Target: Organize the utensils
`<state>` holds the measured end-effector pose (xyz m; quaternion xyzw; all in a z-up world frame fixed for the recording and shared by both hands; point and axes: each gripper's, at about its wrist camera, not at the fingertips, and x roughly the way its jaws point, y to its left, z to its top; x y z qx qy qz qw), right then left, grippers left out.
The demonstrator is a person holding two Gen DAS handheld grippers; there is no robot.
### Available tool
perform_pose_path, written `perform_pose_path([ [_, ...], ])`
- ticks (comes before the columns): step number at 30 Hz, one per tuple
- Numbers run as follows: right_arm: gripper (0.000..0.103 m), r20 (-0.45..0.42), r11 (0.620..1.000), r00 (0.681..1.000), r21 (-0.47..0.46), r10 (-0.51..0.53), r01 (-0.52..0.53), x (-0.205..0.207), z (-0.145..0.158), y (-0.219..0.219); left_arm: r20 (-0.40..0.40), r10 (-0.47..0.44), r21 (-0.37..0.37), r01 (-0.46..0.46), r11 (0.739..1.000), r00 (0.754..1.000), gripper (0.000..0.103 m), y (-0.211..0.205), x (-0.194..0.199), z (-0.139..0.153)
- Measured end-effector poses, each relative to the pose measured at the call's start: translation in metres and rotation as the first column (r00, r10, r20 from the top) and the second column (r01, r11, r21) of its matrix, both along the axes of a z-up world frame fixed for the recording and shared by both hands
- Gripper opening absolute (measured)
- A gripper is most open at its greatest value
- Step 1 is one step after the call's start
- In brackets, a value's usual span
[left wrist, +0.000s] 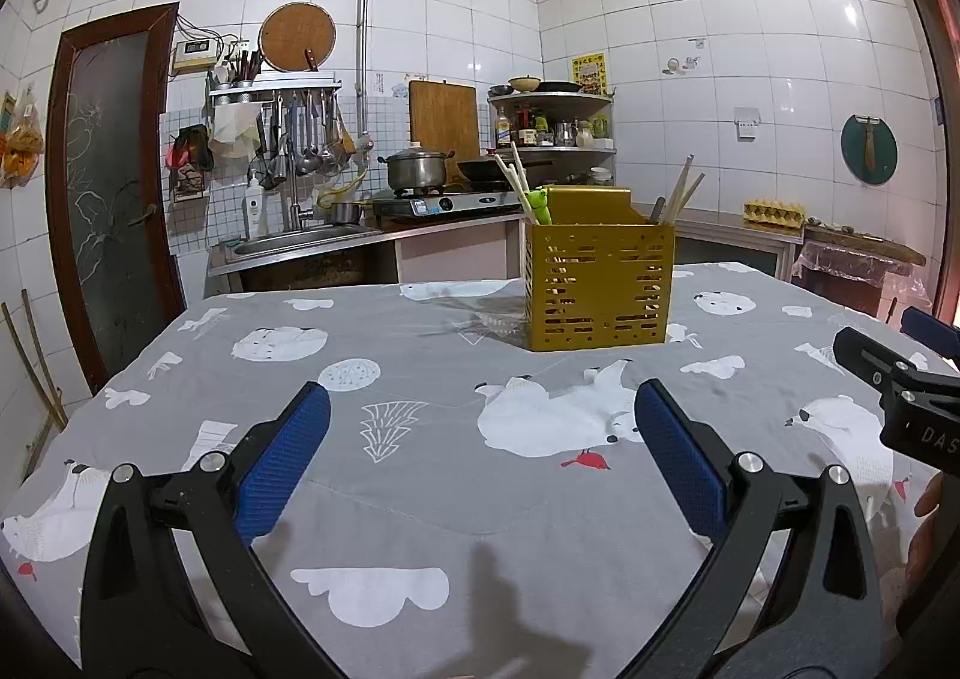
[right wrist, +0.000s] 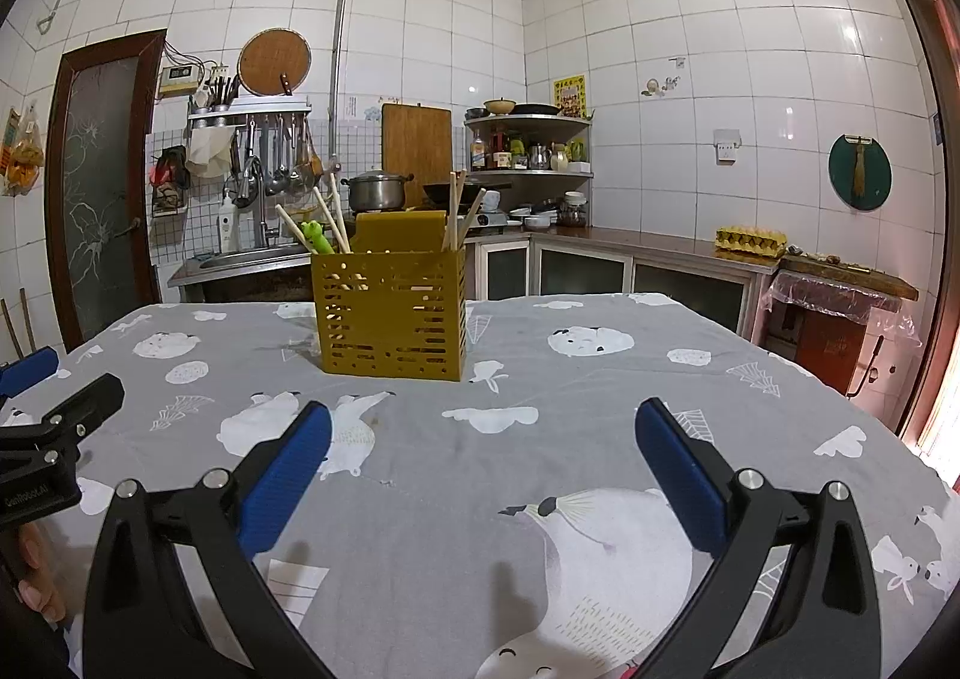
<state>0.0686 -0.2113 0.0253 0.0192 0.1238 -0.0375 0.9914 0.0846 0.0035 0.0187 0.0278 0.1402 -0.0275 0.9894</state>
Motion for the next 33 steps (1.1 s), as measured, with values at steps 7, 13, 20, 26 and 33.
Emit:
perform_pose_path([
  [7, 0.099, 0.0, 1.0, 1.0, 0.001, 0.0, 0.0, 0.0006, -0.0008, 0.0004, -0.001, 0.0, 0.0, 0.0, 1.0, 1.0, 0.098, -0.0004, 0.0003, -0.0001],
  [13, 0.099, -0.001, 1.0, 1.0, 0.002, 0.0, 0.0, 0.0006, -0.0007, 0.0003, -0.001, 0.0, -0.001, 0.0, 1.0, 1.0, 0.098, -0.0005, 0.0005, 0.0],
  [20, 0.099, -0.001, 1.0, 1.0, 0.001, 0.0, 0.0, 0.0007, -0.0006, 0.0005, 0.0, 0.0, -0.001, 0.0, 1.0, 1.0, 0.098, -0.0004, 0.0002, 0.0002],
  [26, 0.099, -0.001, 1.0, 1.0, 0.002, 0.0, 0.0, 0.0007, -0.0005, 0.0004, 0.003, 0.0, -0.007, 0.0, 1.0, 1.0, 0.098, 0.0003, -0.0013, -0.0008],
  [33, 0.099, -0.004, 1.0, 1.0, 0.002, 0.0, 0.0, 0.001, -0.0006, 0.0004, 0.0, 0.002, -0.017, -0.002, 1.0, 1.0, 0.098, 0.0019, -0.0005, -0.0005],
])
